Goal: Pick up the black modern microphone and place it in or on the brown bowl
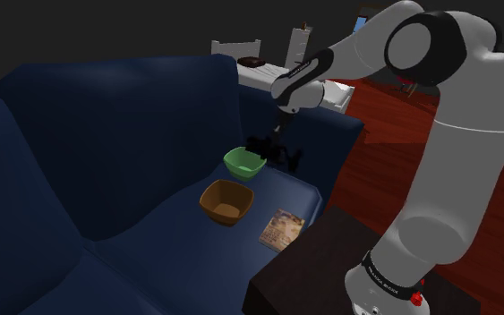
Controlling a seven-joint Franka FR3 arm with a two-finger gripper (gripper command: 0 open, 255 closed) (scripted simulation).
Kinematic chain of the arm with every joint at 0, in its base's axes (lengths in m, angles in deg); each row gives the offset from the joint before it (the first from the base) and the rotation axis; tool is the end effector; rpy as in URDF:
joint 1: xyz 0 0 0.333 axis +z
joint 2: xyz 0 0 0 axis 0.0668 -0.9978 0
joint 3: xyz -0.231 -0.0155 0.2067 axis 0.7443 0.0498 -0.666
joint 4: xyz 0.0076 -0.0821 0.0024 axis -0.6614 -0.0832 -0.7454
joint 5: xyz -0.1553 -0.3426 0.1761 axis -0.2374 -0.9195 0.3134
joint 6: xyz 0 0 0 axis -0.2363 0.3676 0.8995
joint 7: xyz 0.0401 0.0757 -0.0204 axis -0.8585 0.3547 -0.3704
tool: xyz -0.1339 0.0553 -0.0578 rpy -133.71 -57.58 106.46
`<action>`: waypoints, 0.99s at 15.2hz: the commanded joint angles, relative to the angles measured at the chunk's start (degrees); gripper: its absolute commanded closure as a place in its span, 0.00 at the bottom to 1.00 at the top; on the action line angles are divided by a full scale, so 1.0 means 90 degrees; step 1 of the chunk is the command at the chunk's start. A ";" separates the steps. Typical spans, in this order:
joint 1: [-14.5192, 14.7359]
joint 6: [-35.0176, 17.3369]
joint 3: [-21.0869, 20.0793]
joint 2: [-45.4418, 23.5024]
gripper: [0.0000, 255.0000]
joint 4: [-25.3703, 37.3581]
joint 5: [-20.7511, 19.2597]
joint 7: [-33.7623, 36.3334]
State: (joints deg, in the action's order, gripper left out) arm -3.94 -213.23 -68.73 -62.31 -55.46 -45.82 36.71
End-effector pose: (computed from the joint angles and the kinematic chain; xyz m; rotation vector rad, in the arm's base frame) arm 0.5723 -0.1914 0.2476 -3.0915 -0.4537 -0.1421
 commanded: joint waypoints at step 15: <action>0.1609 -0.0310 -0.0850 0.1222 1.00 -0.1300 -0.0925 0.3043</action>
State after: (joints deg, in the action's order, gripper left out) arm 9.46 -215.89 -75.55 -51.83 -66.71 -53.66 61.73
